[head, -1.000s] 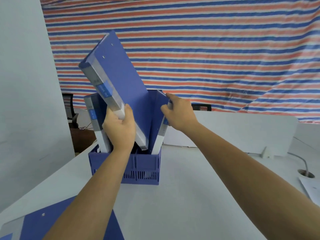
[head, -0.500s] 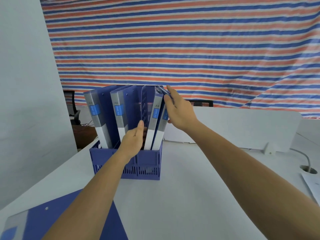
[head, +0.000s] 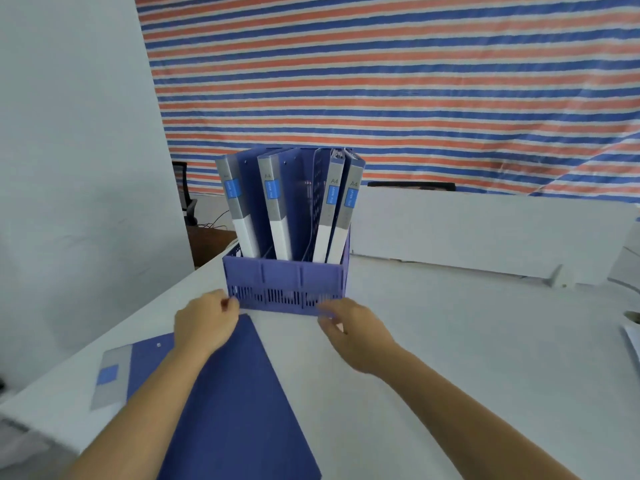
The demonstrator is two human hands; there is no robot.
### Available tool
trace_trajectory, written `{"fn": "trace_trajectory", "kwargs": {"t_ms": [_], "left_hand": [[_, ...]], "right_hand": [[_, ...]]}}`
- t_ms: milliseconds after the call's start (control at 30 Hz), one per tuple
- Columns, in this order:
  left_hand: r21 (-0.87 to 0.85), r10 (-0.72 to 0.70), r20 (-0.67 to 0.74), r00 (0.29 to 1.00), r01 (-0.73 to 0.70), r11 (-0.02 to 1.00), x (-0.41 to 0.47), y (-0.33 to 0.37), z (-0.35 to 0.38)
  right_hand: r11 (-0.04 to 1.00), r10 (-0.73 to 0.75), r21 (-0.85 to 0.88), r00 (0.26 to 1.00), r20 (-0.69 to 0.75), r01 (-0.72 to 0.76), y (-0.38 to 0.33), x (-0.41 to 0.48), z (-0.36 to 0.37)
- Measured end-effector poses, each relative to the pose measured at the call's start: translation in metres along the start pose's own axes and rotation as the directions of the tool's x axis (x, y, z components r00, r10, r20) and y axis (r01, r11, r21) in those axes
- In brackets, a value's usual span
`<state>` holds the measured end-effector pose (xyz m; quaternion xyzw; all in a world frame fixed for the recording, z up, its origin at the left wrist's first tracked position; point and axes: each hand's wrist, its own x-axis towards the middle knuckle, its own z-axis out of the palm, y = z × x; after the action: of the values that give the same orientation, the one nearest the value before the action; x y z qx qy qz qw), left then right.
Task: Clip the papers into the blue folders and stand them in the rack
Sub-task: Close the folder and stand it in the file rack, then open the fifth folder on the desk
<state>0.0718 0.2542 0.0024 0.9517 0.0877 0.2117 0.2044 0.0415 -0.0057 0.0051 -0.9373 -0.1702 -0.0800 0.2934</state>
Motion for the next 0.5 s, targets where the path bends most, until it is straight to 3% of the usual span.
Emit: {"fn": "trace_trajectory", "kwargs": {"t_ms": [100,233,367,500], "left_hand": [[0.326,-0.242,-0.015,0.97,0.234,0.916,-0.02,-0.041,-0.006],[0.372,-0.414,0.166,0.895,0.333,0.867,-0.046,-0.049,-0.004],[0.382,-0.318,0.27,0.909,0.202,0.902,-0.067,-0.008,0.004],[0.349,-0.162,0.376,0.912,0.022,0.937,-0.089,0.053,0.028]], "right_hand": [[0.999,-0.053,0.006,0.986,0.16,0.053,-0.01,-0.032,0.031],[0.992,-0.054,-0.095,0.962,0.267,0.082,-0.012,-0.062,0.046],[0.979,-0.002,-0.197,0.969,0.247,0.052,0.005,-0.09,0.035],[0.953,0.147,-0.289,0.976,0.159,-0.096,0.042,-0.112,0.012]]}}
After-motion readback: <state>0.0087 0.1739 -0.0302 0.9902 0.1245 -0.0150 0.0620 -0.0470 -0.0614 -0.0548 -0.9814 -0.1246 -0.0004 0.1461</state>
